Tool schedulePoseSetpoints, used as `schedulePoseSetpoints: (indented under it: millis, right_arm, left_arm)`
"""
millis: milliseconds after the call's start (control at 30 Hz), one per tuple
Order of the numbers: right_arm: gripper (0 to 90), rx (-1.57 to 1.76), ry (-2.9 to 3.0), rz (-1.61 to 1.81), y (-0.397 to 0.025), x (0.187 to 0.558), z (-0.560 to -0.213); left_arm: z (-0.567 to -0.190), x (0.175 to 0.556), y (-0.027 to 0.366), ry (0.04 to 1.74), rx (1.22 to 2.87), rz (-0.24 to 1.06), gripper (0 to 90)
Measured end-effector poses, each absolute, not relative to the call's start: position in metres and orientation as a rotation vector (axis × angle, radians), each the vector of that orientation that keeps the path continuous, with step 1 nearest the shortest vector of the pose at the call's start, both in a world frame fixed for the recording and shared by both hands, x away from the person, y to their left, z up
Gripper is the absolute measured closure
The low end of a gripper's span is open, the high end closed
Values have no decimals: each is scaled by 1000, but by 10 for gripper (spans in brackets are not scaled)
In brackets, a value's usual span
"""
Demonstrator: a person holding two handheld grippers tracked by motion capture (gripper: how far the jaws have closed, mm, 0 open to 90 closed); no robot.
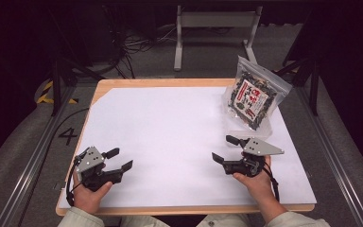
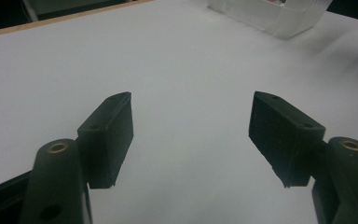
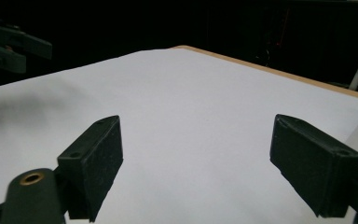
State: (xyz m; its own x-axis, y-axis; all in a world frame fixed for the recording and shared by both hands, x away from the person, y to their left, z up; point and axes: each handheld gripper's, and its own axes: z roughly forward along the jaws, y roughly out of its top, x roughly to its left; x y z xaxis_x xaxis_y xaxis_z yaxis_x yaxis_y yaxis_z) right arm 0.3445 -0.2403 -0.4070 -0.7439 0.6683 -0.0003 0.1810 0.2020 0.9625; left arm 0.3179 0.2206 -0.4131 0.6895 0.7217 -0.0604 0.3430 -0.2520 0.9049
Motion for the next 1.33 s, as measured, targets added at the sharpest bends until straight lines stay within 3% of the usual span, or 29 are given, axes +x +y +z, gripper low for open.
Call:
schedulePoseSetpoints:
  millis: [367, 967, 1100, 1333]
  right_arm:
    - [165, 840, 2105, 1561, -245, 353, -434]
    - [167, 777, 2333, 1402, -235, 357, -444]
    - [247, 820, 2395, 1284, -231, 360, -445]
    - [243, 822, 2394, 1297, -231, 359, -442]
  left_arm:
    - [-416, 320, 220, 796, 1874, 411, 286]
    - [-420, 323, 219, 781, 1892, 374, 279]
    - [-421, 324, 218, 788, 1908, 361, 279]
    - [-422, 325, 217, 796, 1916, 350, 275]
